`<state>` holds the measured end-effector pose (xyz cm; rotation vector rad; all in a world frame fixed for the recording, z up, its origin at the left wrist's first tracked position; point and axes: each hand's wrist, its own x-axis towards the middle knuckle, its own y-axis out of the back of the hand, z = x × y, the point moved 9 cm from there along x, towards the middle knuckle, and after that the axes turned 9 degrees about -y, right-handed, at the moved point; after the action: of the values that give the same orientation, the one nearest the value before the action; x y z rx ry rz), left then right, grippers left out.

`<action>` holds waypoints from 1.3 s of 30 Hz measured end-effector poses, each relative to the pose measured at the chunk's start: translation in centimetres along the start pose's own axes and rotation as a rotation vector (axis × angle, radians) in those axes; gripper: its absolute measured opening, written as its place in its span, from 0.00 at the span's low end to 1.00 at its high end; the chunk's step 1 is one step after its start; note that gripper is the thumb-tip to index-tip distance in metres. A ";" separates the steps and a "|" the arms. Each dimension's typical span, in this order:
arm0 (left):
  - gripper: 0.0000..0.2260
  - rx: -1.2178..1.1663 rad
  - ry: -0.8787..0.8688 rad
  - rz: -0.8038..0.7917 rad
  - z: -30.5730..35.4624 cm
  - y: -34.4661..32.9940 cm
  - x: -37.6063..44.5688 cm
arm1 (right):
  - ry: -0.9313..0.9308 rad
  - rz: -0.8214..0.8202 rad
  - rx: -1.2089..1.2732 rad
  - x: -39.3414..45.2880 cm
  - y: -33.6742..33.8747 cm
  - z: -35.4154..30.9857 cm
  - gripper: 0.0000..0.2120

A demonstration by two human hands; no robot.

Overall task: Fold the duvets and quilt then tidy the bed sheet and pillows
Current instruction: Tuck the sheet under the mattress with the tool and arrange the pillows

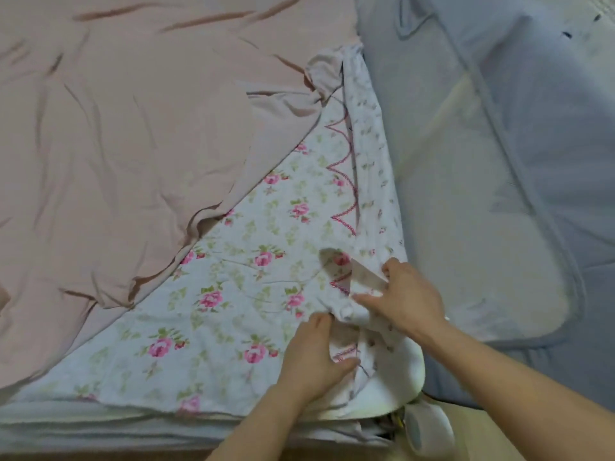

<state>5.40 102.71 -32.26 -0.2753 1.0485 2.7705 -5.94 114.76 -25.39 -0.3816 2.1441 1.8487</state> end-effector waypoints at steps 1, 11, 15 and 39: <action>0.30 0.005 0.002 -0.052 -0.3 -1.4 0.3 | 0.020 -0.032 -0.045 -0.2 -1.0 0.1 0.26; 0.23 -0.057 -0.205 -0.645 9.3 -12.0 0.0 | 0.064 0.350 -0.273 -3.8 2.7 5.8 0.16; 0.19 0.036 -0.198 -0.461 10.3 -10.0 1.1 | 0.028 0.015 -0.074 -4.7 0.0 7.1 0.27; 0.20 0.538 -0.113 -0.860 5.2 -13.1 1.2 | -0.251 -0.542 -0.133 -4.4 -8.4 10.0 0.12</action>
<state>6.56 115.96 -37.09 -0.3716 1.2179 1.6707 1.77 123.55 -32.81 -0.6467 1.5598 1.6219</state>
